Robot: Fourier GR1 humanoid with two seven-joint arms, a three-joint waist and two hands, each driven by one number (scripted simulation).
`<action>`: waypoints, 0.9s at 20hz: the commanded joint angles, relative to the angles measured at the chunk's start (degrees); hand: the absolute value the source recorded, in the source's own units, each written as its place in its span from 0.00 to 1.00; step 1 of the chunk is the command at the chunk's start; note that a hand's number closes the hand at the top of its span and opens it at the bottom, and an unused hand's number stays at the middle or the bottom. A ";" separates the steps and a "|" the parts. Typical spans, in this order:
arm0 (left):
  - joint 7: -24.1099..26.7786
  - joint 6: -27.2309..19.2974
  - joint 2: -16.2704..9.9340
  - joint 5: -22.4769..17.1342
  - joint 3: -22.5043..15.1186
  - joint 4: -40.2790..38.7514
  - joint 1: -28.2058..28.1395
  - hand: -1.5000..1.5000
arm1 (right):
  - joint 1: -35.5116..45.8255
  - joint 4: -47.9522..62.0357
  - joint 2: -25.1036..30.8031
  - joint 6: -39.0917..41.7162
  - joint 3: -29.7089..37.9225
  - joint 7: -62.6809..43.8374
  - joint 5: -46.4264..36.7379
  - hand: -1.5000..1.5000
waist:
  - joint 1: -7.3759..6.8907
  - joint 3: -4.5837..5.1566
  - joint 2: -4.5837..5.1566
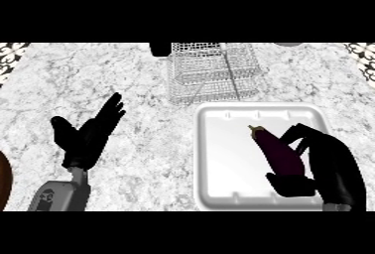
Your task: Pick the eggplant from the tray and place it in the tiered basket
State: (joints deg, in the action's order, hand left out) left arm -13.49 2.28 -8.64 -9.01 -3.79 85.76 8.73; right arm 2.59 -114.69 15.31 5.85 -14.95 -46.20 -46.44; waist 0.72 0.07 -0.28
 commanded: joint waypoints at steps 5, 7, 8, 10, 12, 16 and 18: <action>-0.85 0.09 0.58 0.01 0.22 -0.16 1.11 0.50 | 10.14 -21.03 3.82 11.17 9.76 -8.97 8.61 1.00 | -0.44 0.00 0.10; -0.21 -0.14 0.95 1.72 -0.85 -1.76 0.61 0.50 | 12.98 -24.72 4.73 14.17 10.79 -12.34 9.43 1.00 | -0.41 0.00 0.13; -0.73 -1.59 2.65 1.81 -1.75 0.52 0.38 0.50 | 19.18 -22.70 5.18 15.66 12.28 -14.68 10.30 1.00 | -0.88 0.03 0.11; 1.78 1.17 0.54 0.58 0.06 -0.51 -0.74 0.50 | 23.81 -23.41 4.61 17.68 13.88 -17.33 13.04 1.00 | -0.83 0.04 0.08; -0.73 -1.83 3.42 2.71 -1.91 -1.27 1.53 0.50 | 30.39 -17.93 5.19 18.91 14.87 -17.24 13.29 1.00 | -0.84 0.00 0.17; 1.77 0.87 1.67 1.94 -1.25 0.45 -1.53 0.50 | 40.97 -8.11 9.27 21.87 18.08 -17.35 16.78 1.00 | -1.33 0.03 0.14; 0.30 -1.38 3.60 2.46 -1.28 -1.37 0.41 0.50 | 43.61 -4.90 7.26 20.24 14.55 -18.79 14.41 1.00 | -1.20 0.03 0.20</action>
State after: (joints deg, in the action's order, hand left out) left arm -13.26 2.45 -7.00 -7.77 -3.94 84.70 9.47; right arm 38.75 -125.21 22.57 22.33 0.97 -57.74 -32.14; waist -0.33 0.12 -0.16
